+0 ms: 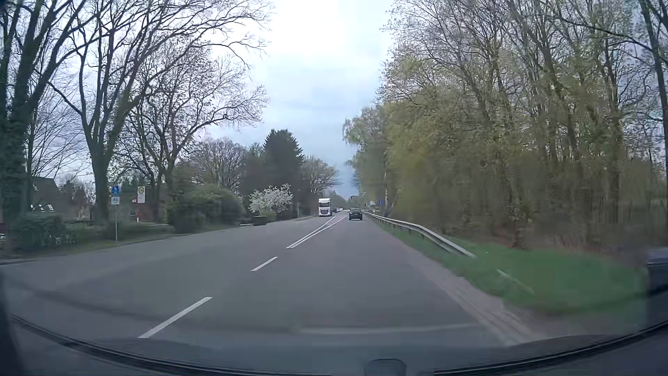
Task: Follow the waypoints while adhering to traffic rules and regulations
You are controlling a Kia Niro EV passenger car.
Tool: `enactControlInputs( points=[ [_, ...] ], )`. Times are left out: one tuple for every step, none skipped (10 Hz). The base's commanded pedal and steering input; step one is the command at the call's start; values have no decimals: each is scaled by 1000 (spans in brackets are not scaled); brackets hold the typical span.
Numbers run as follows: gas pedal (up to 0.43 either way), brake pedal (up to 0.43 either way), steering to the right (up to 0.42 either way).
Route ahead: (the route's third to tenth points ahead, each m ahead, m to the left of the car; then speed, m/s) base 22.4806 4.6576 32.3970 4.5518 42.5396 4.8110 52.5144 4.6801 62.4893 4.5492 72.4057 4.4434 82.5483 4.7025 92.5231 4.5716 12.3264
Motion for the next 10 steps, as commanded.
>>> enactControlInputs(
  points=[
    [157,0,-1],
    [157,0,-1],
    [169,0,-1],
    [169,0,-1],
    [177,0,0],
    [177,0,1],
    [177,0,1],
    [177,0,1],
    [177,0,1],
    [177,0,1]
  ],
)
